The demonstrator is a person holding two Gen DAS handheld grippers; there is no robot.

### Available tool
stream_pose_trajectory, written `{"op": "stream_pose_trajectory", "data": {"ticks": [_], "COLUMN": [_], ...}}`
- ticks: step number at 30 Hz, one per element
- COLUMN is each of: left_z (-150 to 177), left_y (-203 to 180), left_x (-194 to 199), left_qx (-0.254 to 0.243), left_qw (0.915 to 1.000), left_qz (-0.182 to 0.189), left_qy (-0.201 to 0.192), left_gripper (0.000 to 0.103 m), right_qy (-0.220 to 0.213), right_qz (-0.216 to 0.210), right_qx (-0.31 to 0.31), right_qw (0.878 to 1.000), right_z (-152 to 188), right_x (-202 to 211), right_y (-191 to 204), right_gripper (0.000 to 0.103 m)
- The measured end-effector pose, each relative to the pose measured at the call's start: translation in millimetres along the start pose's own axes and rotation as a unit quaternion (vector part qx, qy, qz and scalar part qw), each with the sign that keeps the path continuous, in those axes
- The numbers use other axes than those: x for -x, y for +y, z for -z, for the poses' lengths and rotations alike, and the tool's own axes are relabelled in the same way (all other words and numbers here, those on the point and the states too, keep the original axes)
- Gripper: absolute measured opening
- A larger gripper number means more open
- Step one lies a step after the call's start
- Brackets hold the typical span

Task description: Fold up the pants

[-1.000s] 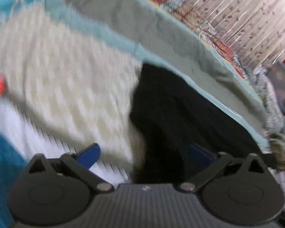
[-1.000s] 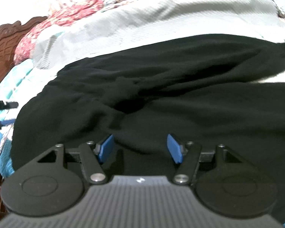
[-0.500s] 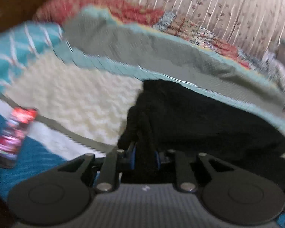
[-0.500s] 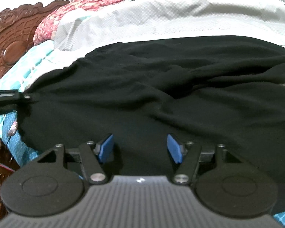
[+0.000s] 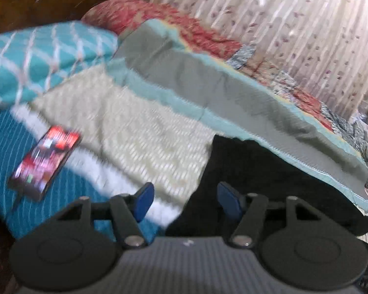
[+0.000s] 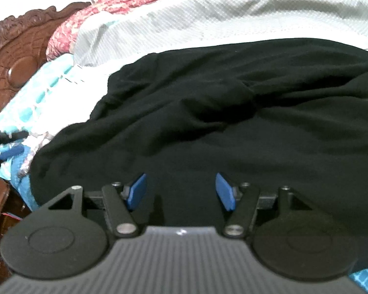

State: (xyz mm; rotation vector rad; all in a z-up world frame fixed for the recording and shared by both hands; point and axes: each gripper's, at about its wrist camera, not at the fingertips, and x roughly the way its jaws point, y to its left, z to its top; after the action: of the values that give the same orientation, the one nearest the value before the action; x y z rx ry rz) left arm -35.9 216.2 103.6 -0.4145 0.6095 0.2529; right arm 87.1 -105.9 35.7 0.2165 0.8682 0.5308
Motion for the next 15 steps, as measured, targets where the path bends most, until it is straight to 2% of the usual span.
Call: {"op": "stream_pose_trajectory", "data": {"ticks": [4, 5, 6, 8, 11, 13, 14, 15], "left_z": [-33, -43, -51, -66, -70, -69, -66, -64], "left_y": [-21, -28, -34, -47, -60, -63, -64, -68], "left_x": [-41, -60, -77, -127, -204, -242, -255, -263], "left_qx": [-0.062, -0.084, -0.098, -0.122, -0.132, -0.108, -0.094, -0.086], "left_qw": [0.9979, 0.9962, 0.9949, 0.9913, 0.9866, 0.9857, 0.9858, 0.9861], "left_qz": [0.014, 0.017, 0.024, 0.044, 0.034, 0.031, 0.033, 0.033], "left_qy": [-0.011, -0.011, -0.004, 0.024, 0.089, 0.126, 0.136, 0.139], "left_gripper": [0.061, 0.070, 0.088, 0.098, 0.098, 0.089, 0.062, 0.048], "right_qy": [0.005, -0.001, -0.007, -0.021, -0.051, -0.072, -0.082, -0.094], "right_qz": [-0.001, 0.004, 0.011, 0.027, 0.064, 0.093, 0.108, 0.130], "right_qx": [0.016, 0.015, 0.008, -0.017, -0.043, -0.064, -0.076, -0.089], "right_qw": [1.000, 1.000, 1.000, 0.999, 0.996, 0.991, 0.988, 0.983], "right_z": [2, 0, -1, -6, -14, -21, -25, -32], "right_x": [-2, 0, 3, 11, 29, 44, 51, 60], "right_y": [4, 1, -5, -23, -54, -82, -96, -115], "right_gripper": [0.065, 0.065, 0.065, 0.065, 0.065, 0.065, 0.065, 0.065]}}
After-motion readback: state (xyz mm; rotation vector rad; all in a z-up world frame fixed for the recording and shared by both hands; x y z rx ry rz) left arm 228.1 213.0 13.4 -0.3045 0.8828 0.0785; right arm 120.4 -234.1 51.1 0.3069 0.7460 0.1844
